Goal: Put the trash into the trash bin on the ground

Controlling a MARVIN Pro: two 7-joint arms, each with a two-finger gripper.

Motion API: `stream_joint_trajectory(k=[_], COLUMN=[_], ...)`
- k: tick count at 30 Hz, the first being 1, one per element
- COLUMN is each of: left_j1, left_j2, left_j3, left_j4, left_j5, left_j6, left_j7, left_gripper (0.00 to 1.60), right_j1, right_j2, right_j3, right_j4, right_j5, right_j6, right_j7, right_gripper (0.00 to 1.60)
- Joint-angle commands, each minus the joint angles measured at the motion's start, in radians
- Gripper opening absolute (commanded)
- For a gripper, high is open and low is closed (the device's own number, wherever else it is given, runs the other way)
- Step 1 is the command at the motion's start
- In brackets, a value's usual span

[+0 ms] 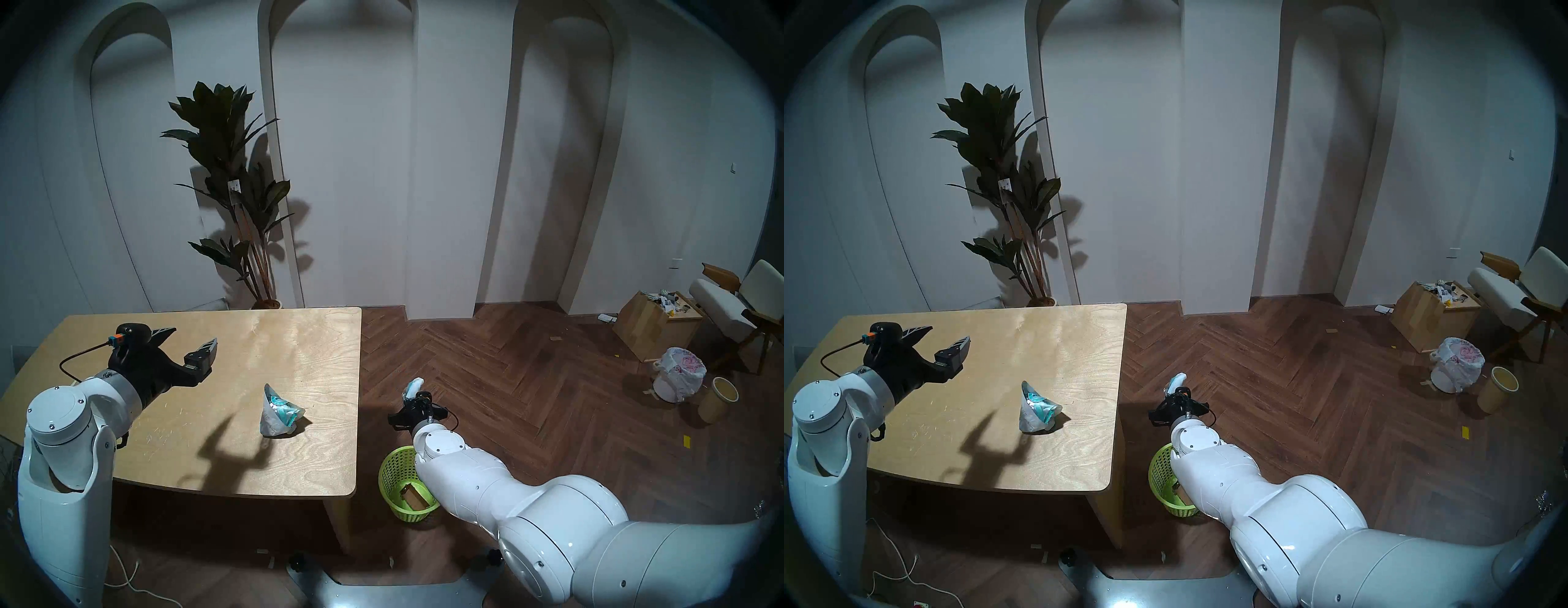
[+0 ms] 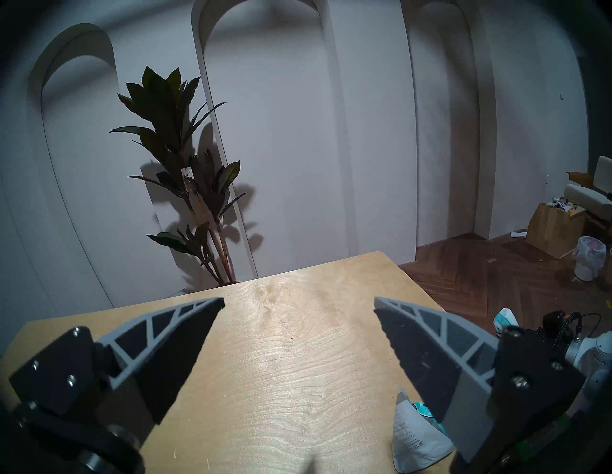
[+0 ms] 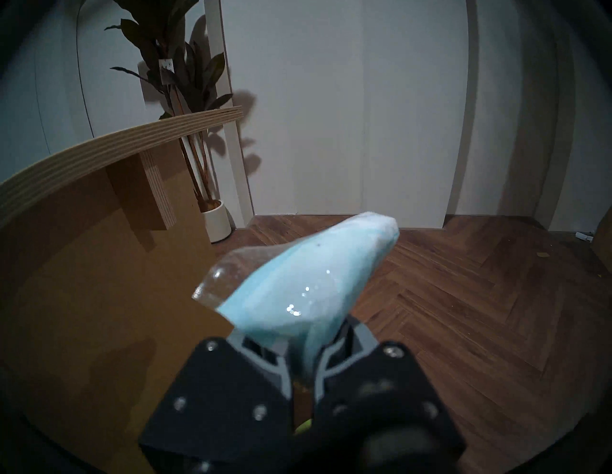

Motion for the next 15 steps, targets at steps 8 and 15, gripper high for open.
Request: stream_joint_trajectory(k=[8,15], left_j1=[0.019,0.019], left_j2=[-0.011,-0.011], left_j3=[-0.030,-0.025], left_j4=[-0.033,-0.031], left_j5=[-0.005,-0.003], left_j6=[-0.019,-0.021], left_j7=[-0.015,-0.018], left_gripper=[1.60,1.60], right_j1=[0.080,0.083], right_j2=[-0.031,-0.025], right_j3=[0.000,0.006], right_j4=[0.061,0.084], right_j5=[-0.002,0.001], right_j6=[-0.010,-0.019], right_j7=[-0.009,-0.006], right_gripper=[0.00,0.00])
